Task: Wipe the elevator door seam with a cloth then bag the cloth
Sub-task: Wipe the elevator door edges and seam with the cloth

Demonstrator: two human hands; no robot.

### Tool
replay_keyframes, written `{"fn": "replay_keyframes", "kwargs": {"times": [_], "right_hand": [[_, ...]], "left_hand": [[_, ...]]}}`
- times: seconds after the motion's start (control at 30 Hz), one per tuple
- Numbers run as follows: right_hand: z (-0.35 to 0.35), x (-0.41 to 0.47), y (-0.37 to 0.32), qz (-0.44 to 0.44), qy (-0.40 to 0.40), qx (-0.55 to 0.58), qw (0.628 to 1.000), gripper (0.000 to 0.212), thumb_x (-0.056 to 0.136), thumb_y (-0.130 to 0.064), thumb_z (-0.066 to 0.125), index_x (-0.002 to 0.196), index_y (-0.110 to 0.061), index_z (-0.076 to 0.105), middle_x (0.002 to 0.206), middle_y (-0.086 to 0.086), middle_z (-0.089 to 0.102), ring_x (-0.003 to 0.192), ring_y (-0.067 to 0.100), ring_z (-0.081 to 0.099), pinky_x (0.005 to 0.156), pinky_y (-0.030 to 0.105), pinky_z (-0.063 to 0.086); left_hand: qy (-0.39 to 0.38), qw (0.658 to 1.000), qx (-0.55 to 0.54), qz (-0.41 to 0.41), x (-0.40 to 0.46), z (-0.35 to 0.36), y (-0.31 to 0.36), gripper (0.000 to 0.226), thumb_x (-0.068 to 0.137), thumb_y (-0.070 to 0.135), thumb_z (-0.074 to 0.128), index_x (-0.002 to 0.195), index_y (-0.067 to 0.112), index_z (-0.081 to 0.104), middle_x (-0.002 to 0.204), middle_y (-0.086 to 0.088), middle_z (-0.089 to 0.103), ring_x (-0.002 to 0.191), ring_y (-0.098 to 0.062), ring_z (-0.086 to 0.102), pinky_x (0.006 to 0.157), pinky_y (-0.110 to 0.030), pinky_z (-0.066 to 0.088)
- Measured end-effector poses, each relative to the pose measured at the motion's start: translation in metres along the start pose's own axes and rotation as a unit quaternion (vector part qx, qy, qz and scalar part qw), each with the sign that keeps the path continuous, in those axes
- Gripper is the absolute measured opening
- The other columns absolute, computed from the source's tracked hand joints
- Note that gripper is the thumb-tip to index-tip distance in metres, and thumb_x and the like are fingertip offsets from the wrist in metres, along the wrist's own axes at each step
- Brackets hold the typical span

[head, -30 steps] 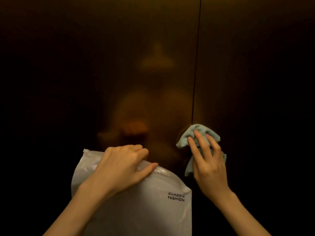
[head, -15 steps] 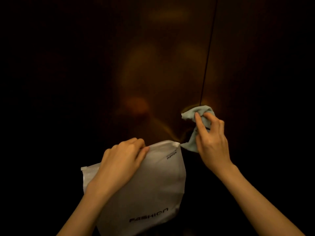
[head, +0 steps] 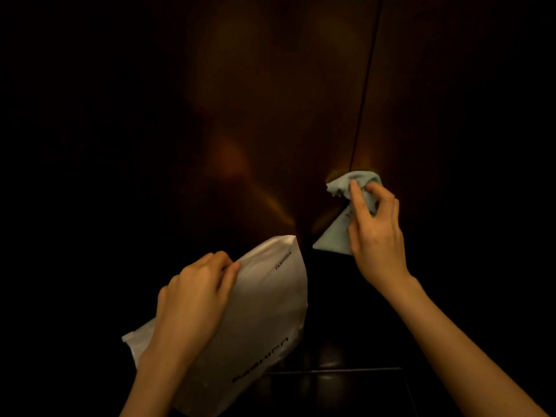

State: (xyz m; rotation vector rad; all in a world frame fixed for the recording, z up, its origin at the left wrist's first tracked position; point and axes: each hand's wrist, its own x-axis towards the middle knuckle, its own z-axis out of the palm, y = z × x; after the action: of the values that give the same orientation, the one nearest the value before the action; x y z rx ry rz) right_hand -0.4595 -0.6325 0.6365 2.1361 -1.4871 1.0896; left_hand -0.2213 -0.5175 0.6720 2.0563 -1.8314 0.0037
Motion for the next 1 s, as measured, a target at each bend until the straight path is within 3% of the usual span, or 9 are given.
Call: {"fn": "replay_keyframes", "kwargs": {"times": [0.3,0.5,0.67,0.77,0.93,1.0], "right_hand": [[0.037,-0.054,-0.003,0.032,-0.079,0.023,0.996,0.074,0.078,0.006,0.066,0.140,-0.001,0.027,0.130,0.017,0.026,0.107,0.047,0.049,0.064,0.047,0.057],[0.037,-0.053,-0.013,0.056,-0.053,0.028,0.997,0.064,0.085,0.003,0.055,0.142,-0.002,0.027,0.133,0.016,0.024,0.112,0.047,0.046,0.072,0.045,0.055],[0.053,-0.075,-0.013,0.078,-0.105,0.021,0.991,0.073,0.080,0.004,0.062,0.142,-0.006,0.025,0.131,0.017,0.025,0.108,0.047,0.050,0.062,0.045,0.056],[0.065,-0.100,-0.008,0.071,-0.137,0.014,0.988,0.079,0.075,0.003,0.069,0.141,-0.004,0.026,0.132,0.020,0.027,0.108,0.046,0.048,0.057,0.046,0.057],[0.081,-0.101,0.000,0.054,-0.107,0.017,0.993,0.073,0.077,0.006,0.064,0.139,-0.002,0.027,0.129,0.020,0.027,0.104,0.049,0.048,0.058,0.045,0.055],[0.087,-0.103,0.004,0.045,-0.099,0.021,0.994,0.070,0.078,0.006,0.063,0.139,-0.002,0.028,0.129,0.021,0.027,0.104,0.049,0.048,0.061,0.045,0.055]], "left_hand": [[-0.037,0.999,-0.016,-0.033,-0.005,0.026,-0.004,0.025,0.096,0.044,0.035,0.086,0.028,0.052,0.087,0.009,0.057,0.082,-0.018,0.060,0.066,-0.035,0.050],[-0.027,0.998,-0.033,-0.048,-0.024,0.042,-0.016,0.023,0.095,0.040,0.041,0.086,0.025,0.056,0.083,0.008,0.058,0.075,-0.014,0.058,0.057,-0.026,0.039],[-0.035,0.996,-0.055,-0.066,-0.030,0.054,-0.026,0.020,0.093,0.036,0.046,0.084,0.024,0.059,0.079,0.006,0.059,0.070,-0.011,0.057,0.053,-0.019,0.034],[-0.061,0.992,-0.056,-0.093,-0.040,0.065,-0.032,0.019,0.095,0.039,0.041,0.090,0.028,0.056,0.088,0.008,0.058,0.077,-0.007,0.055,0.059,-0.018,0.034],[-0.062,0.989,-0.076,-0.111,-0.047,0.104,-0.038,0.019,0.094,0.037,0.044,0.088,0.025,0.058,0.086,0.006,0.061,0.075,-0.009,0.056,0.058,-0.017,0.035],[-0.055,0.988,-0.084,-0.115,-0.052,0.118,-0.033,0.019,0.094,0.035,0.045,0.086,0.024,0.057,0.084,0.007,0.060,0.072,-0.006,0.051,0.055,-0.010,0.028]]}}
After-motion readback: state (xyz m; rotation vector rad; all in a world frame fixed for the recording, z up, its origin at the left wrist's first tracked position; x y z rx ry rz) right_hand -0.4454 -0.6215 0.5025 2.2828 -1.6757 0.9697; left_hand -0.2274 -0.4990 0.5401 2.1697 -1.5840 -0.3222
